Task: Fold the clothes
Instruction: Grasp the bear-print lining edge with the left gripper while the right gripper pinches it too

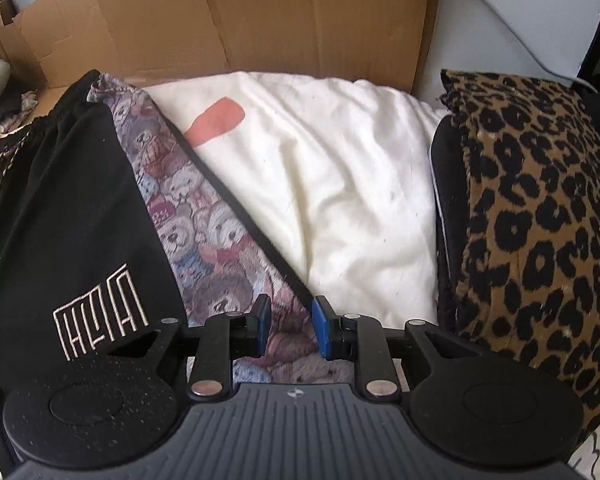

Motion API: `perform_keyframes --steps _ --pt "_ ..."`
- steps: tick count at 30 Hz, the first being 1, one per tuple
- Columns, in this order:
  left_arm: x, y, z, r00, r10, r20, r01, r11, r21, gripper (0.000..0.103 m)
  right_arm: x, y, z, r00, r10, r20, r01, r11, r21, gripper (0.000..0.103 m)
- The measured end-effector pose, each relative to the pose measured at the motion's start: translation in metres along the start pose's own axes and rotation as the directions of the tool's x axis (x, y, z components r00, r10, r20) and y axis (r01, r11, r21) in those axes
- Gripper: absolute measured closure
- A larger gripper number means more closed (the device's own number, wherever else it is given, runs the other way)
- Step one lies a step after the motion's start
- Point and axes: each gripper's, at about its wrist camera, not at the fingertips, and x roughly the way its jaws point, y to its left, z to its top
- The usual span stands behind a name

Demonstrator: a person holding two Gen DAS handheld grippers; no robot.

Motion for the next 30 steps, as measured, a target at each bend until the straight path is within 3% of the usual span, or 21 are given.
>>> perform_keyframes --steps 7,13,26,30 --pt "0.016 -0.012 0.004 1.0 -0.019 -0.011 0.019 0.999 0.03 0.083 0.008 0.009 0.009 1.0 0.013 0.025 -0.013 1.0 -0.019 0.073" --pt "0.046 -0.008 0.006 0.997 0.053 -0.046 -0.052 0.998 0.035 0.086 0.019 0.023 0.018 0.999 0.025 0.043 -0.023 0.998 -0.061 0.073" --pt "0.034 -0.021 0.023 1.0 -0.015 0.027 0.014 1.0 0.021 0.09 0.044 0.065 0.061 0.988 0.105 0.111 -0.081 0.977 -0.199 0.073" --pt "0.038 -0.027 0.03 0.999 -0.017 0.038 0.016 1.0 0.005 0.091 0.062 0.081 0.081 0.99 0.107 0.097 -0.083 0.971 -0.224 0.073"
